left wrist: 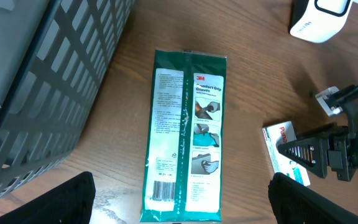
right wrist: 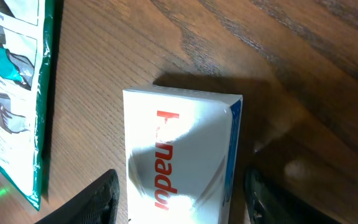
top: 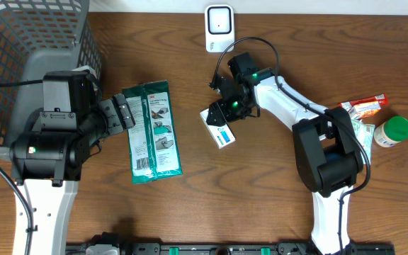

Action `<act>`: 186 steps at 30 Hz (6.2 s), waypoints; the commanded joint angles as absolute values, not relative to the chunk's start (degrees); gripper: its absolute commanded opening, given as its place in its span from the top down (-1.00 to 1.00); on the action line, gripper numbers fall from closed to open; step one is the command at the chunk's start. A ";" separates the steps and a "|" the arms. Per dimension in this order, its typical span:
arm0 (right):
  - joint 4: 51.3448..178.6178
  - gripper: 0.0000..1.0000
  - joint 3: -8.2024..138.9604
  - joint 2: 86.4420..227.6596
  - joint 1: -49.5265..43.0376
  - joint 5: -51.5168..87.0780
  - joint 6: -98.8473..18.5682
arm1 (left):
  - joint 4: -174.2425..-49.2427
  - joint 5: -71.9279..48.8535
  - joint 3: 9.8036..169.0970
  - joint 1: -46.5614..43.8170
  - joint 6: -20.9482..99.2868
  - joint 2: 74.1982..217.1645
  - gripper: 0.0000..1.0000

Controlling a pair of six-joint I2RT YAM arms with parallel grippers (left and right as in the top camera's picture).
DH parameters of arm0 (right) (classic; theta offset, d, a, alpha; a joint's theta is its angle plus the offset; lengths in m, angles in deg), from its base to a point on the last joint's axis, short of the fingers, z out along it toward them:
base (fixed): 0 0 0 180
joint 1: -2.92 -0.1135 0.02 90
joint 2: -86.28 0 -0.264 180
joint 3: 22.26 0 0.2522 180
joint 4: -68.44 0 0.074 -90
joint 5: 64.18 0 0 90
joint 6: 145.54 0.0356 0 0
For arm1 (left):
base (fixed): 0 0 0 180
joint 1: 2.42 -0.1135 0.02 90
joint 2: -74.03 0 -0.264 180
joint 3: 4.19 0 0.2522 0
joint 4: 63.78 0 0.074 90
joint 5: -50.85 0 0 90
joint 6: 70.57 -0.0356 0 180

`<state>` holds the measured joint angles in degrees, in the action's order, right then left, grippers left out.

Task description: Scan the item barcode

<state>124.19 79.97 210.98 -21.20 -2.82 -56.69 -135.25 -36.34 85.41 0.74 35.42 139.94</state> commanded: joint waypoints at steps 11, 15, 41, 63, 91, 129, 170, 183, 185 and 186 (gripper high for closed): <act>126.01 -0.37 80.36 206.26 -17.66 -5.95 -58.00 | -135.36 -36.85 85.91 0.67 34.28 139.94 -0.80; 128.76 -0.23 80.32 206.28 -17.66 0.52 -58.61 | -135.36 -36.85 85.91 0.67 34.28 139.94 -0.80; 119.06 0.01 72.76 206.39 -21.42 0.55 -55.59 | -135.36 -36.85 85.93 0.67 34.28 139.94 -0.79; 119.98 0.85 73.65 202.83 -22.56 -2.78 -55.64 | -135.36 -36.87 85.91 0.67 34.26 139.94 -0.80; 125.83 -0.57 74.99 200.29 -23.60 0.33 -55.77 | -135.36 -36.85 85.91 0.67 34.28 139.94 -0.79; 124.43 -0.36 70.44 200.95 -29.46 10.97 -54.87 | -135.36 -36.85 85.91 0.67 34.28 139.94 -0.79; 124.96 -0.28 75.31 203.05 -42.64 37.46 -47.31 | -135.36 -36.85 85.91 0.65 34.26 139.94 -0.79; 126.38 -0.35 76.30 203.33 -35.39 25.51 -42.67 | -135.36 -36.85 85.93 0.65 34.28 139.94 -0.80; 125.40 -0.31 76.19 203.64 -35.14 25.49 -42.67 | -135.36 -36.85 85.93 0.67 34.28 139.94 -0.80; 124.96 -0.31 76.08 203.68 -35.17 25.51 -42.70 | -135.36 -36.85 85.93 0.67 34.28 139.94 -0.80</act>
